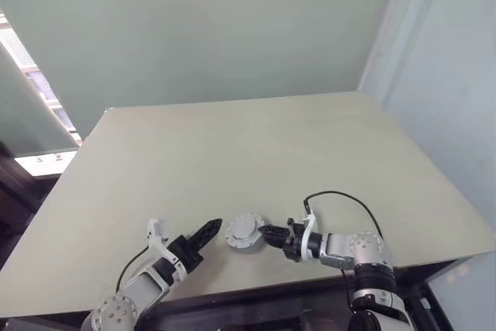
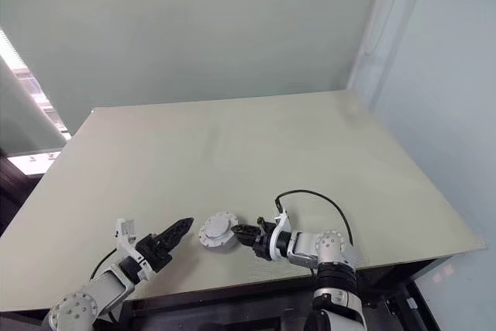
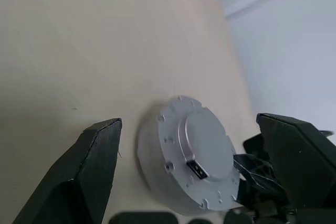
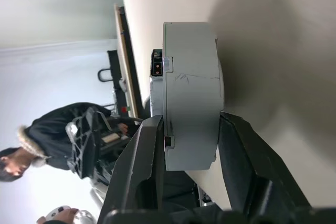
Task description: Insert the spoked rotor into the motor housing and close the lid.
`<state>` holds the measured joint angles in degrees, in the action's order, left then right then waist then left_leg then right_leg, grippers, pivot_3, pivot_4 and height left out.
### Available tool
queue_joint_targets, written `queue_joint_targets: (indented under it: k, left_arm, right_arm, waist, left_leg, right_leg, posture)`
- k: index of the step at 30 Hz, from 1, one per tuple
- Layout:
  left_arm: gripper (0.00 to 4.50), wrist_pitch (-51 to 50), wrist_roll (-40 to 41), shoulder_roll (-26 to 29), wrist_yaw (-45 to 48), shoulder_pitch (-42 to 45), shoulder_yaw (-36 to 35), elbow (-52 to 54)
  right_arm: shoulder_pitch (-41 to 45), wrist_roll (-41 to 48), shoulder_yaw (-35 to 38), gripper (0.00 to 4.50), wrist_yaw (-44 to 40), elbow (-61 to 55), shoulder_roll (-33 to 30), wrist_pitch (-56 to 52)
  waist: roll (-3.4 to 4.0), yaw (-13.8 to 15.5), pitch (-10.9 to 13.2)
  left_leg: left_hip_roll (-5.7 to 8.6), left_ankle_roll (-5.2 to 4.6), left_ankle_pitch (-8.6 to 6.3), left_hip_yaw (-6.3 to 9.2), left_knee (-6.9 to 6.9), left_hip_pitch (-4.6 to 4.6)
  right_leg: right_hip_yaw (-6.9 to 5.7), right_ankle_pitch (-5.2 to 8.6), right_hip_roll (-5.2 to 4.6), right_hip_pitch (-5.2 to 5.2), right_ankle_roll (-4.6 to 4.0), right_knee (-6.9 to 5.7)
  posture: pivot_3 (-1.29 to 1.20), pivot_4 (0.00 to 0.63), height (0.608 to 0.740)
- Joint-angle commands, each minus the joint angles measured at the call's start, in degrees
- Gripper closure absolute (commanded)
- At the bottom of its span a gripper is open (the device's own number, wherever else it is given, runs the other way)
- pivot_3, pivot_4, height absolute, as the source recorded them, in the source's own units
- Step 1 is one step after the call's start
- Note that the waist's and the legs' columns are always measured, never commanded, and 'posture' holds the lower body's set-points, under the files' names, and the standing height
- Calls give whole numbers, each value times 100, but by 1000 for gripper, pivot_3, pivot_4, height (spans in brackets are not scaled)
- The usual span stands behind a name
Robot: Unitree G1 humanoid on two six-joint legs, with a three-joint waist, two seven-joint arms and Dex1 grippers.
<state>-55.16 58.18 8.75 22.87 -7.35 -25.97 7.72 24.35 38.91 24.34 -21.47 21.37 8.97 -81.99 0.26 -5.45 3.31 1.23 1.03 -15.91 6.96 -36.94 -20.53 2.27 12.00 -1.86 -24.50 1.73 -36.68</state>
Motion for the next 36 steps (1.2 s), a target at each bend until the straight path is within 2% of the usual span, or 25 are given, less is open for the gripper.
queue_joint_targets:
  k: [1,12,25,36]
  left_arm:
    - [0,-17,617,-137,-133,-42,-201,262]
    - [0,249,1576,-573,-579,-52,-264,195]
    - [0,340,1602,-501,-683,-222,20,57]
    - [0,472,1495,-775,-677,-62,455,-169]
  right_arm:
    - [254,498,115,3294,-60,-339,326,-21]
    - [392,942,77,3294,189,-434,515,-13]
    - [438,1563,11,3294,549,-653,678,-16]
    - [344,1966,-287,3294,754,-794,737,-142]
  waist:
    - [0,0,0]
    - [-1,2,0]
    - [-1,0,0]
    - [-2,5,-1]
  left_leg:
    - [0,0,0,0,0,-1]
    - [3,-2,0,-2,-8,-1]
    - [4,-2,0,-2,-10,-1]
    - [7,-3,1,-1,-17,-3]
  right_leg:
    - [0,0,-1,0,0,2]
    - [0,1,-1,4,-1,1]
    - [2,0,0,5,-2,-1]
    - [3,0,1,8,-2,-2]
  posture:
    - [0,0,740]
    - [0,0,740]
    - [0,0,740]
    - [0,0,740]
